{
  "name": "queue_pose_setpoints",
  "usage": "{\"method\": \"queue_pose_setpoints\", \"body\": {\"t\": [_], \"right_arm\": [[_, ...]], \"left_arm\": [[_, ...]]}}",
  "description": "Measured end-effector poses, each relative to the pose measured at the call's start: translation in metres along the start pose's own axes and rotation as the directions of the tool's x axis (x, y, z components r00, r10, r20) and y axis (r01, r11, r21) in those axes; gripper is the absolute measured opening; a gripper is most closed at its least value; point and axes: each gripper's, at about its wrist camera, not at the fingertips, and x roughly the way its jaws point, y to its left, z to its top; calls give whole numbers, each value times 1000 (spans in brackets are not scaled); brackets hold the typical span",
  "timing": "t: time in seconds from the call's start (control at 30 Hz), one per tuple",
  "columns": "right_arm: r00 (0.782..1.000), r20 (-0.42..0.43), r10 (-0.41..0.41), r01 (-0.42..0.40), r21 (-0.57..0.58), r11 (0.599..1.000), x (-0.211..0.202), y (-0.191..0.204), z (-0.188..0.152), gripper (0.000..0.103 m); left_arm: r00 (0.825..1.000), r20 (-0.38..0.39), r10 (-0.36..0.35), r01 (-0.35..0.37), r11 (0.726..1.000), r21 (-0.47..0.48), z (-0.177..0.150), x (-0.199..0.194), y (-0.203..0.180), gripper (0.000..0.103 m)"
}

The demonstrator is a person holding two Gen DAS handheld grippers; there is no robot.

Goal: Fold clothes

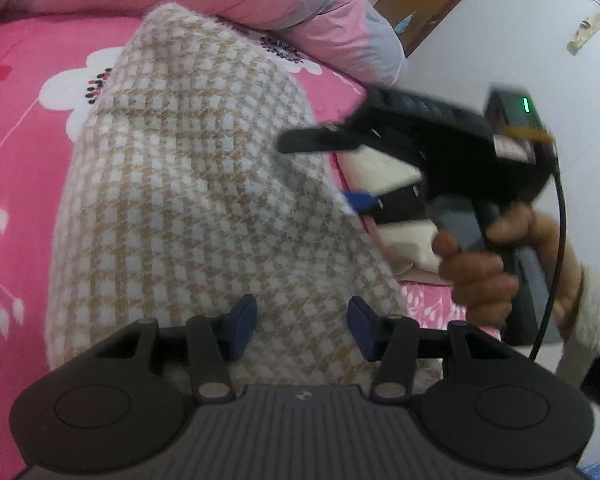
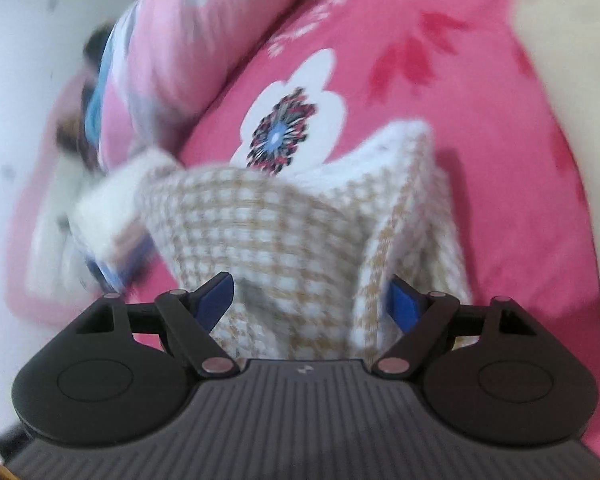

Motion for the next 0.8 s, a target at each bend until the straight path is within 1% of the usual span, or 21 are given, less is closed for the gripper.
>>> {"method": "queue_pose_setpoints", "body": {"t": [0.07, 0.13, 0.17, 0.2, 0.23, 0.3, 0.37, 0.43, 0.5, 0.53, 0.6, 0.63, 0.7, 0.8], "right_arm": [[999, -21, -42, 39, -130, 991, 10, 20, 5, 82], [991, -28, -129, 119, -245, 962, 25, 34, 7, 81], [990, -26, -142, 130, -263, 956, 30, 35, 7, 79], [989, -23, -144, 132, -270, 954, 33, 36, 7, 65], [993, -22, -116, 106, -267, 958, 34, 37, 8, 48], [999, -22, -41, 34, -261, 965, 30, 42, 11, 37], [998, -25, 65, -70, -279, 958, 23, 50, 15, 35], [987, -29, 159, -160, -288, 944, 18, 52, 19, 34], [983, -32, 182, -184, -256, 949, 20, 38, 25, 34], [981, -33, 190, -193, -216, 957, 21, 22, 26, 34], [976, -20, 216, -217, -83, 973, 23, -16, 28, 34], [973, -9, 229, -229, -21, 973, 24, -34, 28, 34], [966, 9, 259, -259, 79, 963, 22, -64, 26, 35], [953, 15, 304, -302, 145, 942, 18, -84, 21, 42]], "left_arm": [[1000, 10, 10, -10, 1000, 21, -1, 7, -4, 51], [1000, 16, 14, -14, 1000, 24, -3, 7, -4, 51], [1000, 21, 19, -20, 1000, 22, -4, 7, -5, 51], [999, 26, 29, -29, 999, 18, -4, 6, -6, 51], [999, 31, 38, -39, 999, 16, -4, 4, -9, 51], [998, 42, 44, -45, 999, 11, -4, -1, -16, 51], [997, 54, 52, -53, 998, 19, -4, -3, -25, 52], [996, 58, 70, -72, 996, 47, -3, 2, -35, 53], [996, 42, 80, -83, 994, 65, -3, 15, -41, 53], [997, 35, 73, -75, 995, 62, -3, 21, -42, 53], [998, 28, 58, -61, 995, 85, -4, 29, -45, 53], [998, 25, 51, -53, 994, 96, -4, 32, -47, 53], [999, 16, 40, -41, 993, 106, -4, 37, -50, 53], [999, 5, 33, -33, 994, 107, -2, 42, -51, 54]]}}
